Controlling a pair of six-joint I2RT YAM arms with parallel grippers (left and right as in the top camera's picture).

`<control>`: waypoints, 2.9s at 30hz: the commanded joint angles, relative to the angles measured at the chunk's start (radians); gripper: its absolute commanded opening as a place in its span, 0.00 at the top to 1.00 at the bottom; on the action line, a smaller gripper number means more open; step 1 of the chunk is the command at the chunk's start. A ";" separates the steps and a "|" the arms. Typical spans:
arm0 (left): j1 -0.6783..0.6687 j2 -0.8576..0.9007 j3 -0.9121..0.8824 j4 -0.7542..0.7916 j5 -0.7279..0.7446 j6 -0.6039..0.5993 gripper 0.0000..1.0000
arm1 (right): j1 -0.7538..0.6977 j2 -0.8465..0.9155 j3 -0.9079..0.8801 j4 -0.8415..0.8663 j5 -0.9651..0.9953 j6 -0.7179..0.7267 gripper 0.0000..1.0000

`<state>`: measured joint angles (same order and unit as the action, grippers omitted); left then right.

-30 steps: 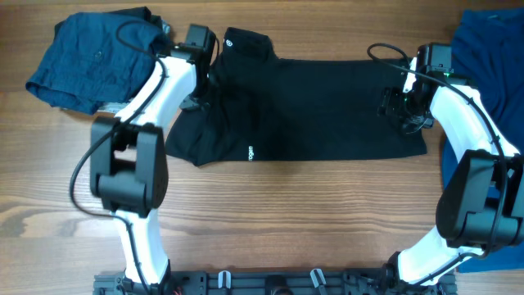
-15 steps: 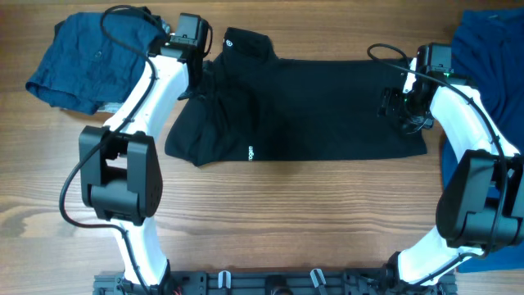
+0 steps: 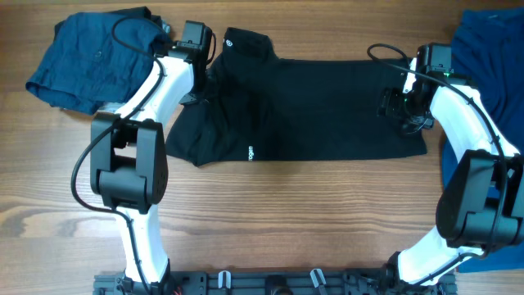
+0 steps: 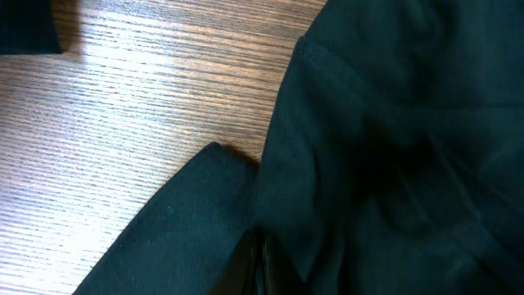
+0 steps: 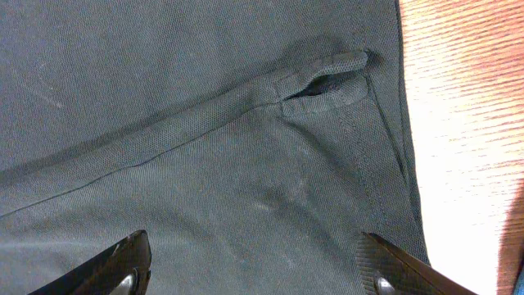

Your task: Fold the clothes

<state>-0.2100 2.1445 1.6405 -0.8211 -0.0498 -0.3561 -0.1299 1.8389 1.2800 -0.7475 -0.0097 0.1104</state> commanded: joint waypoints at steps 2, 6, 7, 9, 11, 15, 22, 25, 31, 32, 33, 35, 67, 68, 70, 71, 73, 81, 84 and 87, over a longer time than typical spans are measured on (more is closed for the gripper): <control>0.018 0.044 -0.005 0.011 -0.031 0.009 0.96 | -0.003 -0.031 0.021 -0.002 0.014 -0.006 0.19; 0.046 0.018 -0.005 0.032 -0.029 0.008 0.96 | -0.003 -0.031 0.021 -0.002 0.014 -0.006 0.19; 0.053 0.016 -0.005 0.028 -0.029 0.008 0.96 | -0.003 -0.031 0.021 -0.001 0.014 -0.006 0.19; 0.063 0.016 -0.005 0.025 -0.029 0.008 0.96 | -0.003 -0.031 0.021 -0.001 0.014 -0.006 0.18; 0.064 0.016 -0.005 0.031 -0.029 0.004 0.96 | -0.003 -0.031 0.021 0.000 0.014 -0.006 0.18; 0.064 0.021 -0.005 0.033 0.040 0.001 0.96 | -0.003 -0.031 0.021 0.003 0.014 -0.006 0.18; 0.061 0.057 -0.006 0.008 0.109 0.002 0.96 | -0.003 -0.031 0.021 0.002 0.014 -0.006 0.18; 0.052 0.057 -0.006 0.000 0.128 0.001 0.96 | -0.003 -0.031 0.021 0.002 0.014 -0.006 0.18; 0.052 0.062 -0.019 0.005 0.095 0.001 0.96 | -0.003 -0.031 0.021 0.002 0.014 -0.006 0.19; 0.052 0.062 -0.035 0.020 0.074 0.001 0.96 | -0.003 -0.031 0.021 0.002 0.014 -0.006 0.18; 0.052 0.063 -0.061 0.044 0.047 0.001 0.96 | -0.003 -0.031 0.021 0.002 0.013 -0.006 0.18; 0.052 0.063 -0.113 0.083 0.037 0.001 0.96 | -0.003 -0.031 0.021 0.002 0.013 -0.006 0.18; 0.053 -0.231 0.060 0.301 0.129 -0.036 0.50 | -0.004 -0.018 0.365 0.053 0.064 -0.059 0.21; 0.052 -0.205 0.060 0.333 0.130 -0.036 0.50 | -0.007 -0.006 0.365 0.082 0.085 -0.059 0.21; 0.051 -0.136 0.060 0.407 0.144 -0.036 0.50 | -0.015 0.040 0.365 0.158 0.100 -0.069 0.21; 0.050 -0.110 0.060 0.435 0.147 -0.035 0.50 | -0.020 0.064 0.365 0.192 0.100 -0.085 0.21; 0.046 -0.050 0.060 0.491 0.147 -0.035 0.51 | -0.029 0.132 0.365 0.278 0.105 -0.118 0.21; 0.043 0.055 0.060 0.571 0.146 0.014 0.53 | -0.058 0.324 0.365 0.420 0.130 -0.217 0.21; 0.044 0.055 0.060 0.571 0.146 0.040 0.53 | -0.061 0.356 0.365 0.469 0.122 -0.216 0.21; 0.043 0.055 0.060 0.571 0.146 0.047 0.52 | -0.060 0.393 0.365 0.491 0.079 -0.216 0.21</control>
<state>-0.1619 2.1830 1.7023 -0.2535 0.0811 -0.3485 -0.1871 2.1860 1.6371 -0.2710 0.0982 -0.0879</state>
